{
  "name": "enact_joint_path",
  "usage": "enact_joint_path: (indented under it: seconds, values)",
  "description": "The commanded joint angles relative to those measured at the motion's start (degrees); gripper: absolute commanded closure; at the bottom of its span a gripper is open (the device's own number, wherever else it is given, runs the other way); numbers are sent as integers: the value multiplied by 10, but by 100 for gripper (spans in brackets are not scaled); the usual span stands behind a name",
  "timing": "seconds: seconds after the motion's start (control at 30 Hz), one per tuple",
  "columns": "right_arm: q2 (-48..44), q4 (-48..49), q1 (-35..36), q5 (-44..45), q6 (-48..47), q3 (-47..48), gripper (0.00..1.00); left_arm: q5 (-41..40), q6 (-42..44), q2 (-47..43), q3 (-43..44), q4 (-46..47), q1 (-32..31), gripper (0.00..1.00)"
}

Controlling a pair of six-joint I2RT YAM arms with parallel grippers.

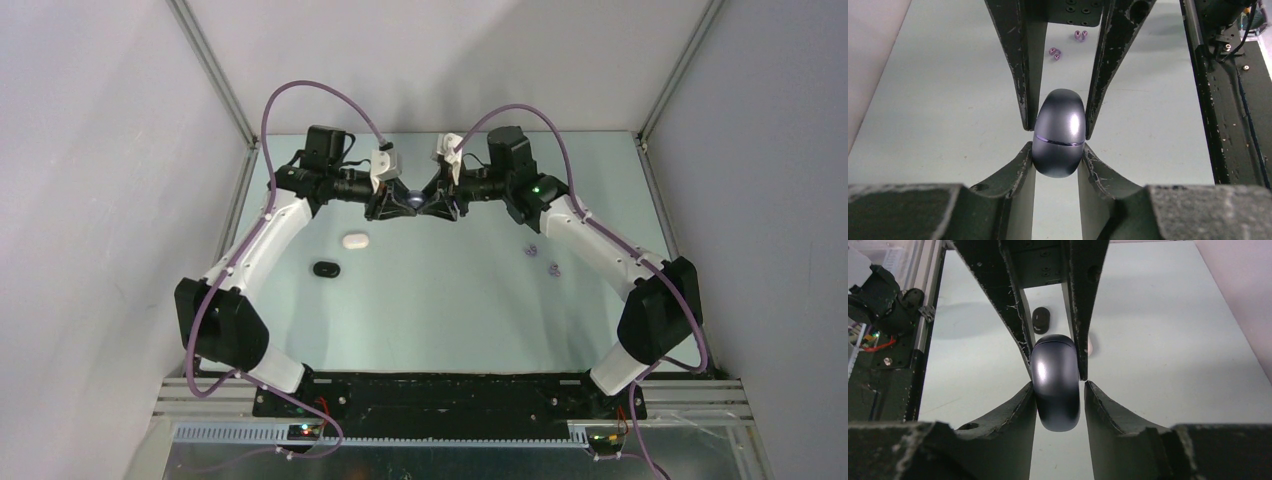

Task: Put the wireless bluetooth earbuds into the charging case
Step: Open the charging case at the center of the board.

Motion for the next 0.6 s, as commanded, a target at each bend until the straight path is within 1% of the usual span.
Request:
enact_joint_path:
  seconds: [0.0,0.17,0.43,0.57]
  values:
    - [-16,49,-19,24,66,31,55,31,18,2,19,2,-3,100]
    - [-10,54,-45,23,98,50,53,37,23,5,21,3,-3,100]
    - [-15,56,-52,14,110,48,52,37,25,8,26,-3,-2,100]
    - [-25,33,-55,-13,109,55,49,37,-1,10,23,11,2,100]
